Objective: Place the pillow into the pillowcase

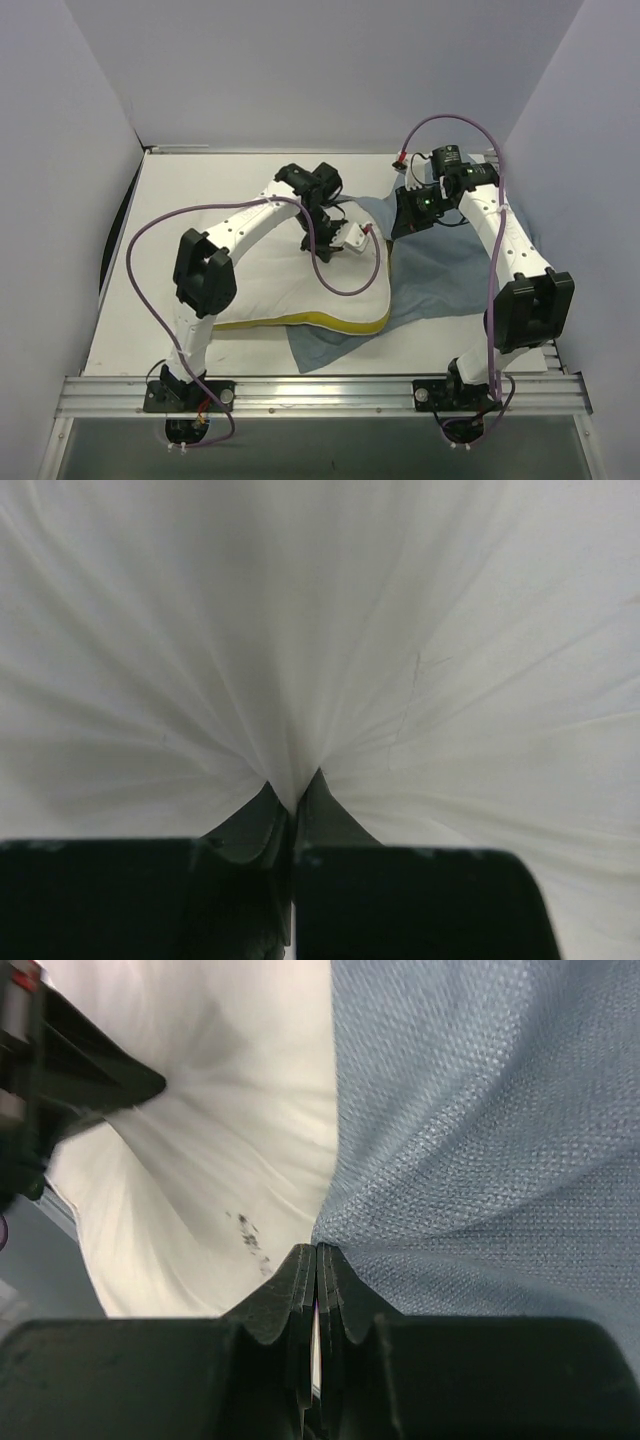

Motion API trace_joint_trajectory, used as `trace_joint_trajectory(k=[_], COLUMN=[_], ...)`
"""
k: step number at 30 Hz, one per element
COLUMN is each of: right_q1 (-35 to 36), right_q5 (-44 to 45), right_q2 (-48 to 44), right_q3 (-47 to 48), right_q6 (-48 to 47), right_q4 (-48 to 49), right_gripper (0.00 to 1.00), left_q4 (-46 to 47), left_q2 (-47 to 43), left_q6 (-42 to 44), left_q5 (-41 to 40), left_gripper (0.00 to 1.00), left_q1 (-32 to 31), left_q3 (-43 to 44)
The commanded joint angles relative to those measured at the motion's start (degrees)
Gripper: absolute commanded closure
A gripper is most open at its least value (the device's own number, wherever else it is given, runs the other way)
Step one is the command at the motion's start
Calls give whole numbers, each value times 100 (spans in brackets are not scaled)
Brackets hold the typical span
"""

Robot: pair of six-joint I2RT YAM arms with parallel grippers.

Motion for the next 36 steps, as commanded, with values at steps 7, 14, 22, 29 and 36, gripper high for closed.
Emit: trace_joint_trajectory(k=[7,14,22,29,36], right_q1=[-5,39,-354,-822,-831], right_q5=[-271,28,881,258,-367], right_q2=[156,181,297,-521,-504], right_q3=[160,-79,283,-1140,-2082], right_q6=[90,63,617,705,1565], right_q4=[59,164,323,103,955], right_gripper=[100,100,40,40,43], left_q4=[-1336,85,1072,1063,1675], left_q2=[1280,1406,992,97,-1589], left_q6=[-554,-2446,-2762,-2353,-1367], left_q5=[460,1243,630,524,-239], left_gripper=[100,100,75,25,3], left_q1=[328,1245,1025,1281,298], left_q3=[2128,2530,1107,644,-1824])
